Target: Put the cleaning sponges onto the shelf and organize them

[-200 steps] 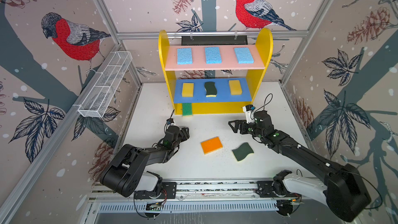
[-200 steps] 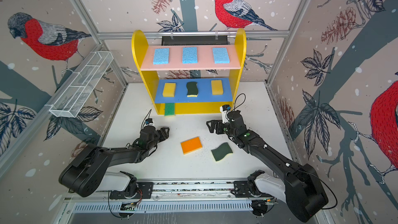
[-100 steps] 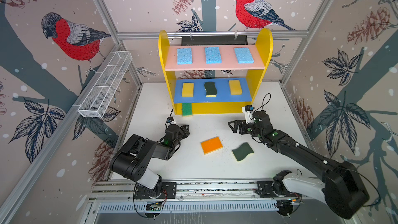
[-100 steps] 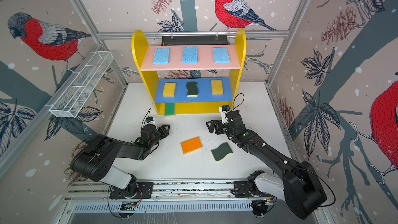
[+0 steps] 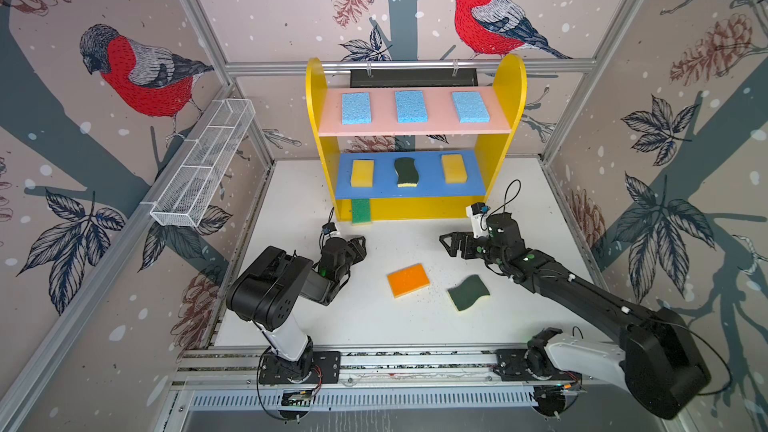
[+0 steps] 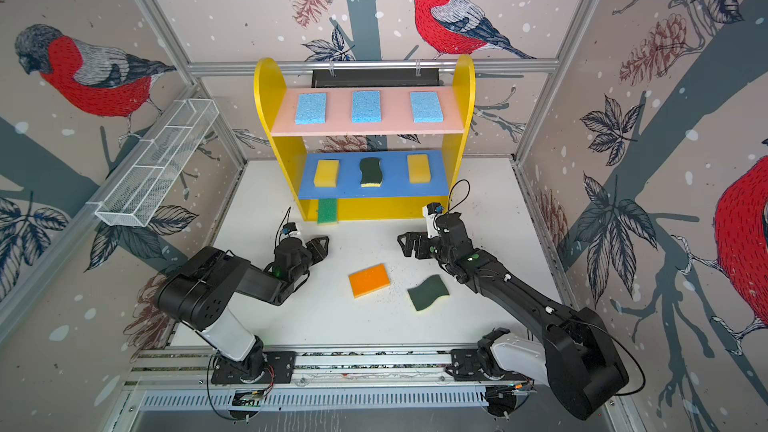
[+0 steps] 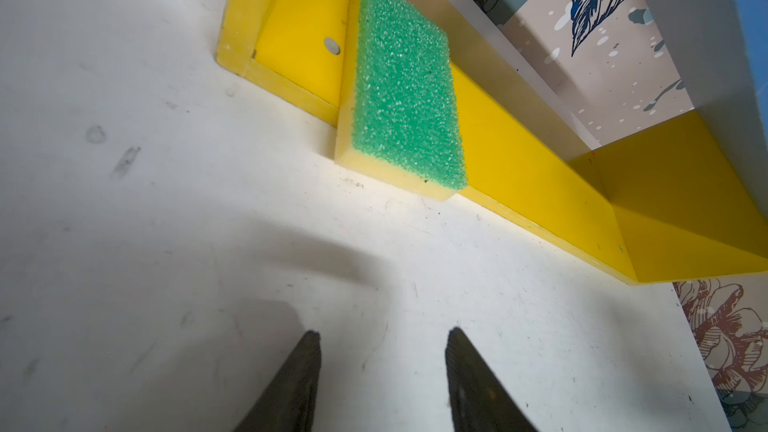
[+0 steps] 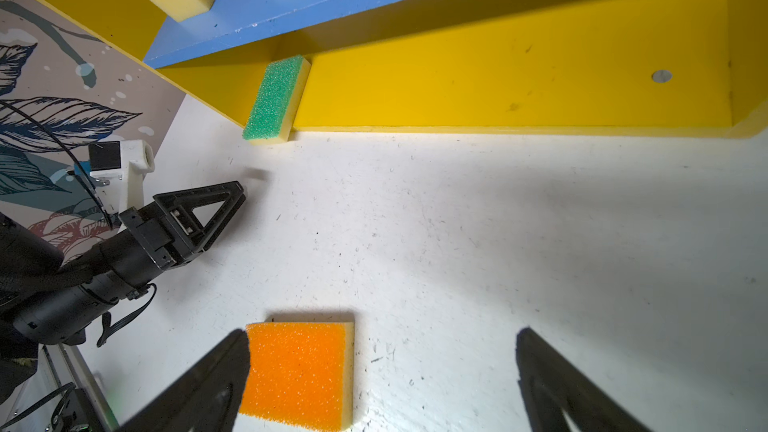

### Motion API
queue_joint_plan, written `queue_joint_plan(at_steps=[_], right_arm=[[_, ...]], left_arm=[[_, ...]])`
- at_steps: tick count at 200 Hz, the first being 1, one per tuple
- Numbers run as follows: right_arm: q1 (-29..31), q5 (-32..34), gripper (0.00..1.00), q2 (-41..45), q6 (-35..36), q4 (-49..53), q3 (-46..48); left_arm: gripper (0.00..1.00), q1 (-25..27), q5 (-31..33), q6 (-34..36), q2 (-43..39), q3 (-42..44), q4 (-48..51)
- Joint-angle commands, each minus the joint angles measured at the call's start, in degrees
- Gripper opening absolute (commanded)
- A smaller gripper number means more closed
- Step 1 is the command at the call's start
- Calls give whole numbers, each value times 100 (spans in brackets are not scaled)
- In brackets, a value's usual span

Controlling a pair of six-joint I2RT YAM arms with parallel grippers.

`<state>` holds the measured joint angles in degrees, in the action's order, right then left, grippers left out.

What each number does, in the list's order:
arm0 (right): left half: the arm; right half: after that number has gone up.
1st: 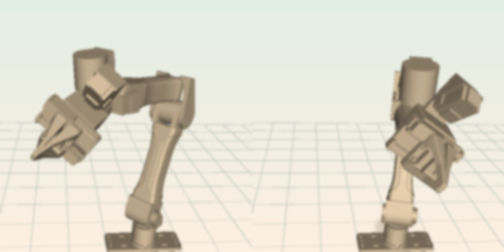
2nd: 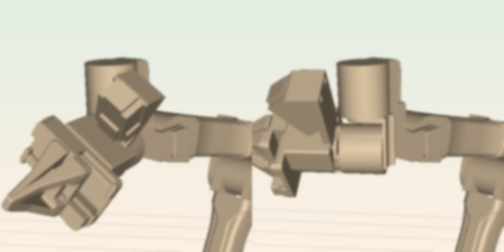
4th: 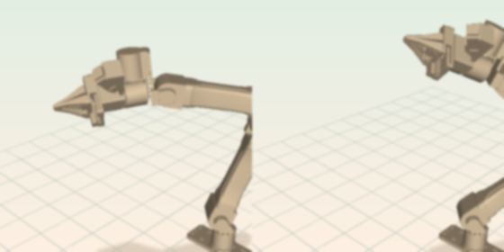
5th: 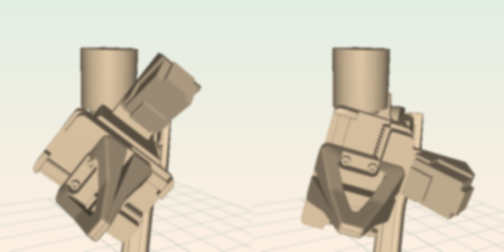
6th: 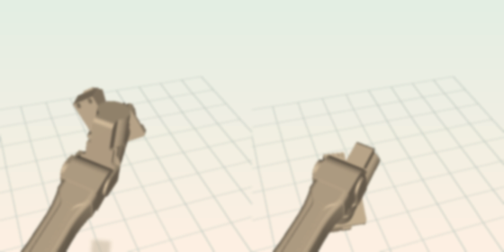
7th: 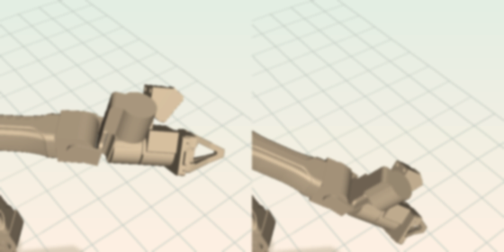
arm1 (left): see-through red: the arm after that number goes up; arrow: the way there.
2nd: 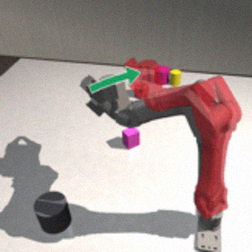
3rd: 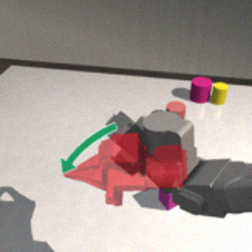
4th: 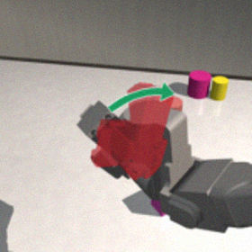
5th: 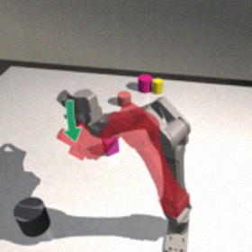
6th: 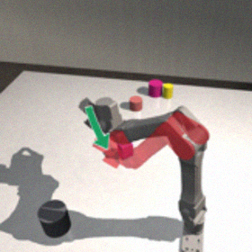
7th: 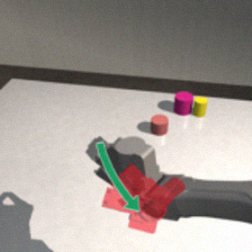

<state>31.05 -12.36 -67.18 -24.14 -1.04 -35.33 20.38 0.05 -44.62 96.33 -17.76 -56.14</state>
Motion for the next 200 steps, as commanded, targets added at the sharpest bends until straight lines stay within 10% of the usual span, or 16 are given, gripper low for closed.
queue_joint_plan(at_steps=[1,200], right_arm=[[-2,-53,99,-54,48,-63,-22],[-2,-100,100,-369,89,-87,-140]], left_arm=[[50,-34,30,-20,110,-67,-376],[43,-346,-138,-204,1212,-905,-477]])
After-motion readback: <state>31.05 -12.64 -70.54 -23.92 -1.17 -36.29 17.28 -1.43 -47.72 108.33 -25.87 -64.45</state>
